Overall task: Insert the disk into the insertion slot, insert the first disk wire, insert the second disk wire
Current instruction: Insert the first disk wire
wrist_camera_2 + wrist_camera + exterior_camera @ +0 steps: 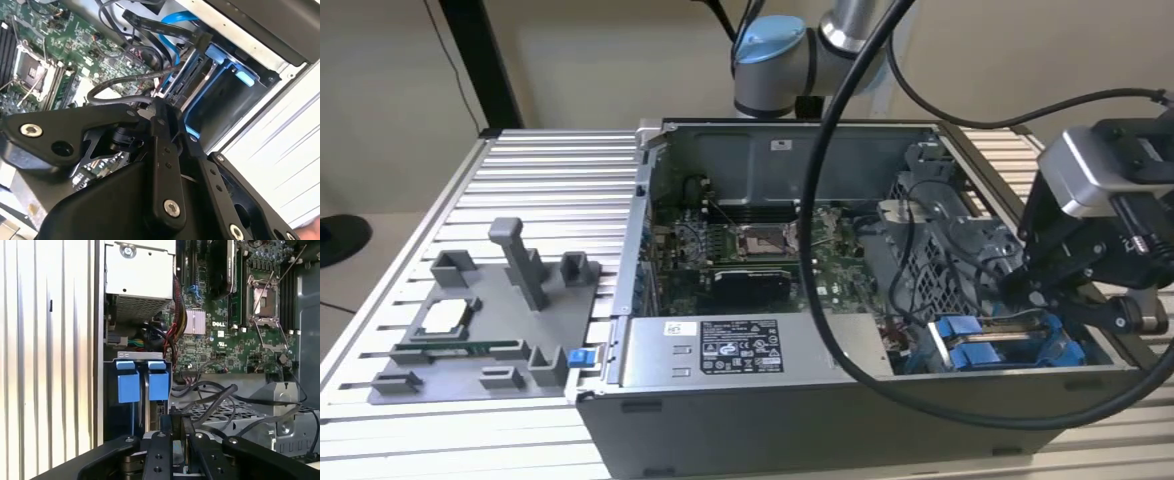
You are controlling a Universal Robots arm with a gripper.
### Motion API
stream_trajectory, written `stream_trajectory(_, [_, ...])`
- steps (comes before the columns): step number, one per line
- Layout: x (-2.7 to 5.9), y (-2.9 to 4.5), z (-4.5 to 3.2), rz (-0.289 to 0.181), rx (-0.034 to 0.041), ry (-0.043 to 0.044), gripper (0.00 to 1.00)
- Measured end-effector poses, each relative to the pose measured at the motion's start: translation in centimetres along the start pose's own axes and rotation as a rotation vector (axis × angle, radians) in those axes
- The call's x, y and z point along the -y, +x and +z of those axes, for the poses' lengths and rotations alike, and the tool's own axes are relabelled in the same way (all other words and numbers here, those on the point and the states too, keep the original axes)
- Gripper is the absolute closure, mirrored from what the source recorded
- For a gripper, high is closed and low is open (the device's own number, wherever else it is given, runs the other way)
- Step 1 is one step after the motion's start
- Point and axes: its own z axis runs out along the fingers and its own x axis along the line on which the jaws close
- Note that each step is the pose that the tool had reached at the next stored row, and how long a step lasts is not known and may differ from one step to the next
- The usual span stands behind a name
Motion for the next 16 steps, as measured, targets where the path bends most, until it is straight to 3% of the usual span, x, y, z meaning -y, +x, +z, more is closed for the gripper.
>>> stream_trajectory(4, [0.06, 0.06, 0.02, -0.005, -0.0405, -0.0005, 1.0])
stream_trajectory(12, [0.11, 0.15, 0.07, -0.01, -0.1333, -0.0002, 1.0])
stream_trajectory(16, [0.11, 0.15, 0.08, -0.01, -0.1359, -0.0002, 1.0])
